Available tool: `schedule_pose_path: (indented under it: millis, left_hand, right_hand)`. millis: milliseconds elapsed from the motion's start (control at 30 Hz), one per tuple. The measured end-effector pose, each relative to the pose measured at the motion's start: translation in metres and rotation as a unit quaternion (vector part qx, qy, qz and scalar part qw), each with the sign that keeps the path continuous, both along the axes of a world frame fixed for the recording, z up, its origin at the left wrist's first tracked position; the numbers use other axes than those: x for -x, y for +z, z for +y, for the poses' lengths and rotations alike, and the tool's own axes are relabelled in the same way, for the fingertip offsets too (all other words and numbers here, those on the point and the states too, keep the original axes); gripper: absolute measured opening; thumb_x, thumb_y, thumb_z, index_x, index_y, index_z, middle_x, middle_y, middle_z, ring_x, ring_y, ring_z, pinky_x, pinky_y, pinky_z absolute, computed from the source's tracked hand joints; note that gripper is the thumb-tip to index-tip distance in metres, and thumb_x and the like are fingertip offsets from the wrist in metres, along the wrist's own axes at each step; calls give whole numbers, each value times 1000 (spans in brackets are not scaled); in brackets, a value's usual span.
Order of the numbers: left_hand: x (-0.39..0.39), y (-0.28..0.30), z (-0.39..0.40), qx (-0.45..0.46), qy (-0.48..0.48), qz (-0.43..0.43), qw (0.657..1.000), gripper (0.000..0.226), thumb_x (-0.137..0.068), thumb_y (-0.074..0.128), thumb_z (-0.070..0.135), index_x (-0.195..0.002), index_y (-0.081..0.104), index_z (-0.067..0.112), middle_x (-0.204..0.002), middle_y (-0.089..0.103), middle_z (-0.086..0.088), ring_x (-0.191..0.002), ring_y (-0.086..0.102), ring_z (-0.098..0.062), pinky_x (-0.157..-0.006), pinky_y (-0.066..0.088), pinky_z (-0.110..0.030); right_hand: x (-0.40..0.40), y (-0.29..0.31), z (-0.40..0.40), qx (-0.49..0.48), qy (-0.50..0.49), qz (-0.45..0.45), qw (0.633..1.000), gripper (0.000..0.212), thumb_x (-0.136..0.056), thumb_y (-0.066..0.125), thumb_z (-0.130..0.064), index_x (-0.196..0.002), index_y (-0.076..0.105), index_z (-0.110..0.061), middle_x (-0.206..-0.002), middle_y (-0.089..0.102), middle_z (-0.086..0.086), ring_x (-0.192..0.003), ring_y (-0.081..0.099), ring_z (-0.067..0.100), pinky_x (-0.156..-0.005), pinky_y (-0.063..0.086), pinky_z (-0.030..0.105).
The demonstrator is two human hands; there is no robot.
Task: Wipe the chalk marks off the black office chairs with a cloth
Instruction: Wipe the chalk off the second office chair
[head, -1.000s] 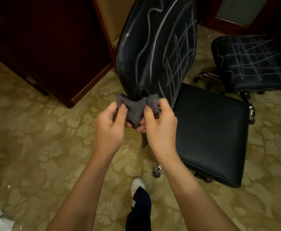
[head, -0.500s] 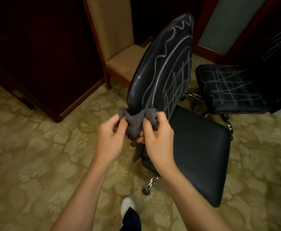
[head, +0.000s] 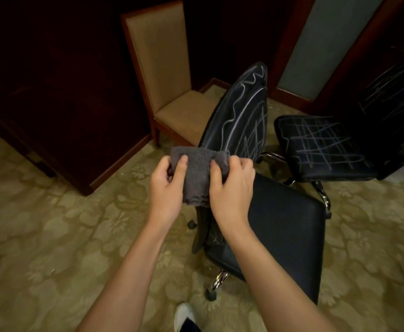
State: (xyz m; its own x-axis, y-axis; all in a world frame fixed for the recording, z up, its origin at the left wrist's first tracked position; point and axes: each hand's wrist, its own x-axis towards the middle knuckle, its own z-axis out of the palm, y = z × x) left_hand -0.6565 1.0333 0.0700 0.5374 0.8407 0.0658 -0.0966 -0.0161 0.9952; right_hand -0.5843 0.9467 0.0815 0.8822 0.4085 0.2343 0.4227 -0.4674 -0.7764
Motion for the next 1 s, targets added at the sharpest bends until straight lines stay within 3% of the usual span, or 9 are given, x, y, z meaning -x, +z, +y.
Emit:
schedule_pose_path:
  millis: [200, 267, 367, 467, 667, 833, 1000]
  left_hand:
    - [20, 8, -46, -48, 30, 41, 998, 17, -101, 57, 34, -91, 61, 21, -81, 68, 14, -78, 66, -3, -64, 52, -20]
    - [33, 11, -60, -25, 25, 30, 999, 27, -95, 64, 41, -96, 63, 14, -85, 70, 6, -83, 68, -9, -67, 55, -23]
    - [51, 11, -84, -14, 8, 13, 1000, 28, -91, 67, 28, -99, 63, 2, -91, 72, -11, -87, 69, -18, -71, 56, -26]
    - [61, 6, -110, -27, 10, 34, 999, 11, -96, 63, 20, -95, 64, 8, -85, 72, -6, -80, 69, -14, -68, 55, -28]
    - [57, 3, -134, 47, 7, -3, 999, 14, -98, 57, 22, -109, 64, 15, -98, 75, 1, -93, 73, -15, -71, 56, -22]
    - [10, 11, -94, 80, 43, -19, 996, 8, -102, 55, 26, -106, 62, 27, -102, 75, 4, -98, 72, -12, -88, 59, -38]
    - [17, 1, -88, 66, 53, -7, 996, 8, -101, 56, 31, -107, 61, 30, -106, 73, 4, -100, 71, -12, -89, 58, -44]
  right_hand:
    - [21, 1, -48, -48, 38, -2, 998, 11, -103, 46, -25, -95, 41, -20, -93, 53, 1, -90, 54, 23, -84, 46, 51]
    - [24, 4, -61, -63, 61, 25, 996, 13, -102, 43, -33, -95, 39, -23, -94, 55, 0, -89, 56, 21, -81, 48, 51]
    - [34, 7, -80, -74, 111, 58, 989, 30, -94, 40, -56, -98, 39, -26, -96, 58, -3, -90, 59, 15, -79, 50, 45]
    - [43, 7, -101, -71, 141, 60, 986, 33, -94, 50, -54, -99, 41, -22, -95, 61, -2, -89, 61, 17, -78, 51, 47]
    - [36, 15, -116, -61, 168, 35, 983, 27, -98, 51, -44, -96, 43, -19, -84, 61, -3, -77, 64, 18, -69, 52, 51]
    - [-5, 37, -64, -33, 151, 73, 985, 26, -100, 53, -35, -103, 44, -10, -93, 63, 5, -86, 66, 26, -75, 55, 55]
    - [5, 32, -59, -11, 158, 85, 984, 24, -101, 50, -38, -101, 40, -16, -93, 64, 4, -84, 67, 25, -72, 55, 55]
